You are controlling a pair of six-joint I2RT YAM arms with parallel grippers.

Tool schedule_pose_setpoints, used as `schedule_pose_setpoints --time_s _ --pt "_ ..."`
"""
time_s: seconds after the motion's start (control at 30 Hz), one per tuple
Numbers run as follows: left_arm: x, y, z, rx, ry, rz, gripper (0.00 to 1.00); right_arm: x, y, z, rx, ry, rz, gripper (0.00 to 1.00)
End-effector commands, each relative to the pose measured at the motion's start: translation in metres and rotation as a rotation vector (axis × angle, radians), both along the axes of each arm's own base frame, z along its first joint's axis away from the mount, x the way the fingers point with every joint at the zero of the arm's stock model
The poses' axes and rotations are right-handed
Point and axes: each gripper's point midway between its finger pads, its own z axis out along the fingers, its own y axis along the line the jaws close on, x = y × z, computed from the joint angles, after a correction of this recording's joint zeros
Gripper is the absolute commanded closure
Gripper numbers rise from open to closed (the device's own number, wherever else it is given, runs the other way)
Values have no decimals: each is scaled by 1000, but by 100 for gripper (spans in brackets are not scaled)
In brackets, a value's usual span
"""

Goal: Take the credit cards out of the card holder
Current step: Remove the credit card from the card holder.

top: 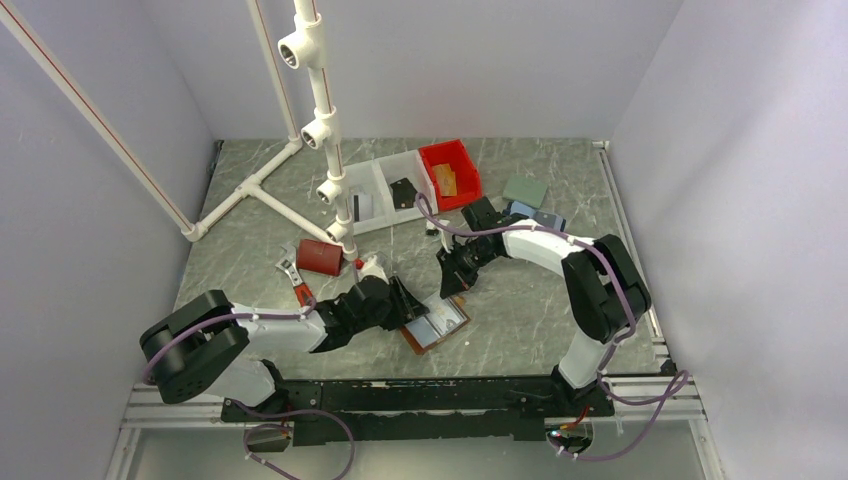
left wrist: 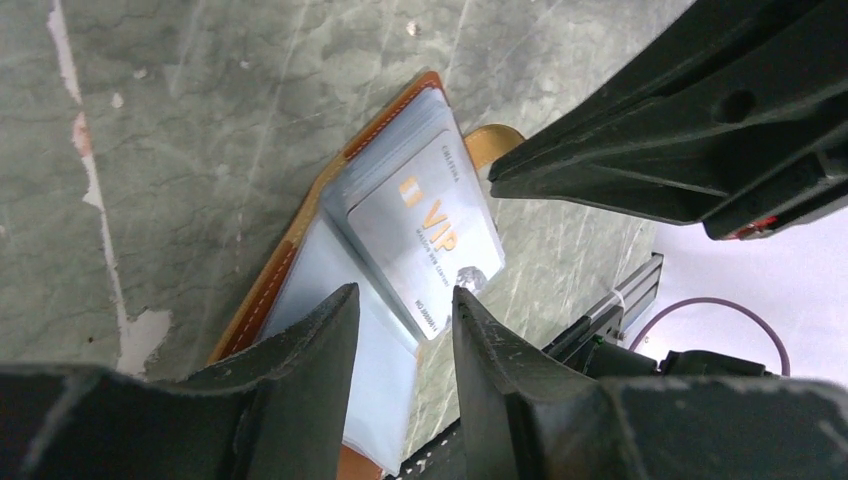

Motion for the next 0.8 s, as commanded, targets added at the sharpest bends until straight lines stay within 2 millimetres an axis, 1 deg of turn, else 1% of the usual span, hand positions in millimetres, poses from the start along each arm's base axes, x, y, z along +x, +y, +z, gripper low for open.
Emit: schedule_pose_setpoints --time_s 0.0,0.1,0.27,0.77 --pt "2 -10 20 -59 -72 -42 57 2 7 11 34 -7 37 97" --pt "3 -12 22 -72 -80 -47 58 1 7 9 27 -1 44 94" --pt "3 -14 22 -84 -76 -51 59 1 6 7 13 -2 47 93" --pt "5 -18 0 -118 0 -29 57 2 2 -4 -40 5 43 91"
